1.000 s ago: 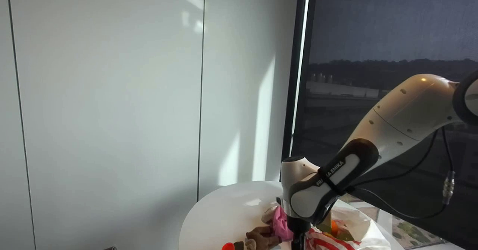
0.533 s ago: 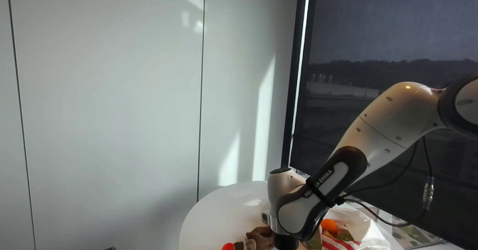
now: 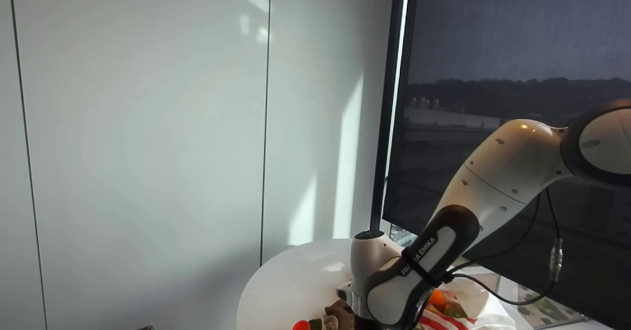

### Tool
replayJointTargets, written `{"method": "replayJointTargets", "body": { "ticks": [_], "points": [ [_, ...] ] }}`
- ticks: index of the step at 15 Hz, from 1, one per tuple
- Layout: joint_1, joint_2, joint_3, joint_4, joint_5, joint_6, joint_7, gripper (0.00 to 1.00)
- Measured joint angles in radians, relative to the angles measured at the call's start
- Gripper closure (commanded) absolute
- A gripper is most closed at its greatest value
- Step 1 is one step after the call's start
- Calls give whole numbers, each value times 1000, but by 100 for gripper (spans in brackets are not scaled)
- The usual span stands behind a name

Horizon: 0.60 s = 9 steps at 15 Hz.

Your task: Put the items, which are on the table, inside the plastic

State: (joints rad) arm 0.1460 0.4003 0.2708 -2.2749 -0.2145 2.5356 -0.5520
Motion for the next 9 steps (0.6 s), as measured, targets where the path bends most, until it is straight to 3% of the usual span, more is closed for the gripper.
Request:
{"method": "replayJointTargets", "body": {
  "ticks": [1,2,4,9],
  "points": [
    [0,6,-1,-1,-19,18,-8,25],
    [-1,11,-3,-2,-35,34,-16,26],
    [-6,17,-7,-2,-53,55,-39,41],
    [-39,14,-8,1,-53,61,-101,43]
  ]
}}
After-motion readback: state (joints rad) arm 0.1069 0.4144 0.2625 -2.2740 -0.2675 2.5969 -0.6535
